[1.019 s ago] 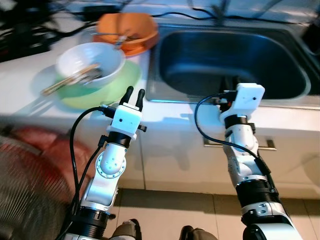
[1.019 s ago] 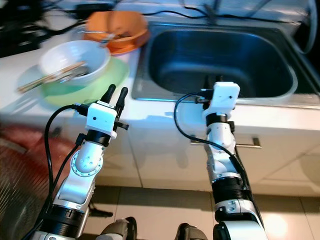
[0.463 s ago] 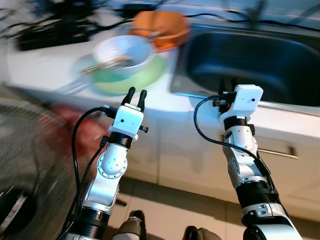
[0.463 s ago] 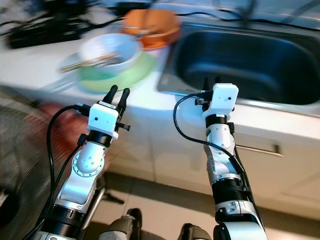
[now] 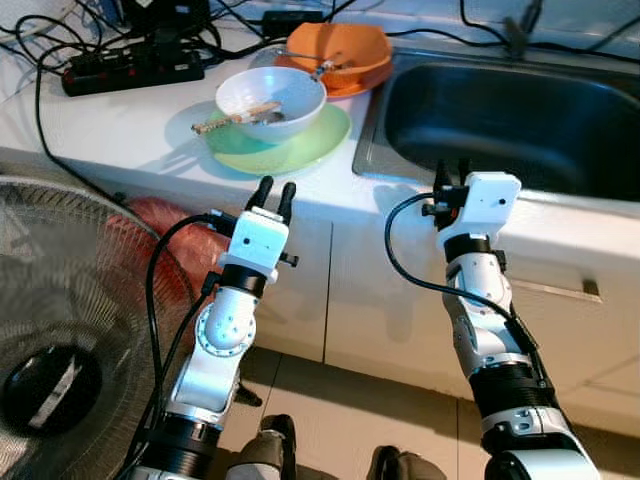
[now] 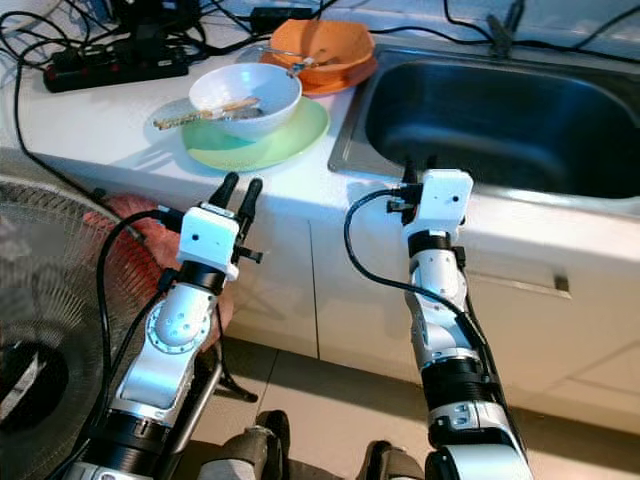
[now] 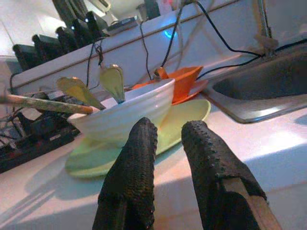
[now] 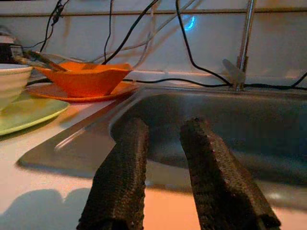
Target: Kitchen organization
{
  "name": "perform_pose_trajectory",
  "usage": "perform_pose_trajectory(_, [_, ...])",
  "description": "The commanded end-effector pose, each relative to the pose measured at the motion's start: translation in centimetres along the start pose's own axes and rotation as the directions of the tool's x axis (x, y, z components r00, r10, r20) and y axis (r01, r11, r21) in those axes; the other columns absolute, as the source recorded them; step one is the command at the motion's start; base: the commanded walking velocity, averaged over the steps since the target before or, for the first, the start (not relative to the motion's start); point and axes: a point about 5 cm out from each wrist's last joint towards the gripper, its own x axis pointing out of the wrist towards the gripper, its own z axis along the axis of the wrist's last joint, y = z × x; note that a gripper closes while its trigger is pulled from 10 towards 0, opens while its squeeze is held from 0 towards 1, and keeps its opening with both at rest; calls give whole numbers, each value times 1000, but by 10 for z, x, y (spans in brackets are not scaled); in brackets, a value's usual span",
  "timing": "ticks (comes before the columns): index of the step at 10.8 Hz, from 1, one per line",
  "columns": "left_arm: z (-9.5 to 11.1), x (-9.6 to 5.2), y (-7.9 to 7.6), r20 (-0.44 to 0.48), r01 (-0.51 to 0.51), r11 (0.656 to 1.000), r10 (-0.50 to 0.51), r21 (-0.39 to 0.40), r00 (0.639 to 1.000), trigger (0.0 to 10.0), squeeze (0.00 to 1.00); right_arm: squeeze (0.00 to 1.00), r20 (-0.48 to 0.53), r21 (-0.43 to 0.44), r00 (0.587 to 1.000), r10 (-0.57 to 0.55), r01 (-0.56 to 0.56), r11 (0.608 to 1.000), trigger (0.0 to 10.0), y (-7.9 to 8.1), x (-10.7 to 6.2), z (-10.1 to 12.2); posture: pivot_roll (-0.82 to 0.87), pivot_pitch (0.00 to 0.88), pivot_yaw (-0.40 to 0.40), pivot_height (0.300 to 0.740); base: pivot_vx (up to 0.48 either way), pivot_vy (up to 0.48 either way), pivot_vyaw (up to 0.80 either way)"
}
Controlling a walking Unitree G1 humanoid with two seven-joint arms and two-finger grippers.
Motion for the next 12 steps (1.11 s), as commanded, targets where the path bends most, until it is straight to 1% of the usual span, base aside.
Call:
perform_pose_trajectory(1, [-3, -1, -2, -21, 11, 1000, -11, 2, 1000, 10000, 0, 0, -34, 6, 999, -5, 5, 1000, 10000, -1, -4, -7, 14, 150, 22, 740, 0, 0, 0])
perform_pose_trajectory(2, [-5, -1, -1, -31, 0, 1000, 1, 14, 1000, 10000, 0, 0, -35, -3, 999, 0, -1, 1000, 10000, 0, -4, -7, 13, 150, 24, 740, 0, -315, 0])
perform_pose_trajectory(4, [-6, 0, 2, -38, -14, 1000, 14, 13, 999, 10000, 0, 0, -36, -8, 999, 7, -7, 1000, 10000, 1, -4, -7, 13, 152, 25, 740, 0, -364, 0])
perform_pose_trajectory(5, [-6, 0, 2, -40, -19, 1000, 20, 20, 999, 10000, 0, 0, -37, -8, 999, 8, -8, 1000, 10000, 1, -4, -7, 13, 154, 24, 740, 0, -409, 0])
perform_pose_trajectory(6, [-6, 0, 3, -40, -20, 999, 21, 26, 999, 10000, 0, 0, -37, -9, 999, 9, -9, 1000, 10000, 1, -4, -7, 13, 154, 24, 740, 0, -472, 400])
perform_pose_trajectory(8, [-7, -1, 3, -47, -28, 999, 30, 24, 998, 10000, 0, 0, -41, -11, 999, 17, -17, 1000, 10000, 2, -4, -8, 14, 156, 21, 740, 0, -461, 0])
perform_pose_trajectory(9, [-7, -1, 3, -45, -32, 999, 33, 19, 998, 10000, 0, 0, -43, -11, 999, 18, -18, 1000, 10000, 1, -4, -8, 15, 163, 18, 740, 0, -255, 0])
perform_pose_trajectory(11, [-5, -1, 4, -31, -40, 999, 40, 4, 999, 10000, 0, 0, -48, -8, 999, 21, -21, 1000, 10000, 1, -4, -9, 15, 164, 17, 740, 0, 0, 0])
perform_pose_trajectory(12, [-5, -1, 4, -29, -40, 999, 40, 2, 999, 10000, 0, 0, -43, -16, 999, 28, -28, 999, 10000, 2, -4, -8, 14, 162, 17, 740, 0, 0, 531])
